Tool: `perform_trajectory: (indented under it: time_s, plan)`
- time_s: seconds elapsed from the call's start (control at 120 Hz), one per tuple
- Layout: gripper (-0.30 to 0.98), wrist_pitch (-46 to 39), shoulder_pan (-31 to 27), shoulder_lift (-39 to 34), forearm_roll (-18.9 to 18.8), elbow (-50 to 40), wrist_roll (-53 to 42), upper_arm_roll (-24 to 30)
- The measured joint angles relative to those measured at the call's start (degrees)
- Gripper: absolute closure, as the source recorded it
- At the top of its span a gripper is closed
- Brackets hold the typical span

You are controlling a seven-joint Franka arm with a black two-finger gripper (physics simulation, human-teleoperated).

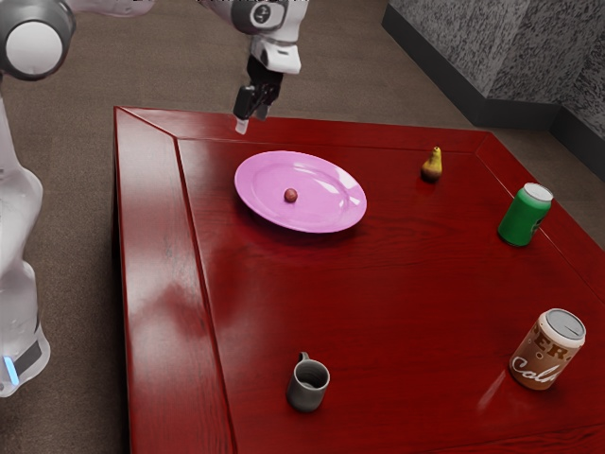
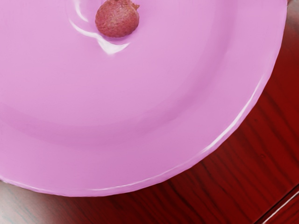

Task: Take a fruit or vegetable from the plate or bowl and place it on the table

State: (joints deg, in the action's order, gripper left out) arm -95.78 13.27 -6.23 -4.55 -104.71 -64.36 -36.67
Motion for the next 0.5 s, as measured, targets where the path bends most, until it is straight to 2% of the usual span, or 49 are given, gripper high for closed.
perform_trajectory:
  time_s: [0.175,0.5]
  plan:
    - [0.0,-2.57,8.8,0.17,-0.01,-0.56,-0.76,0.01]
    - [0.0,-6.47,9.17,4.34,0.66,-2.18,-1.76,0.0]
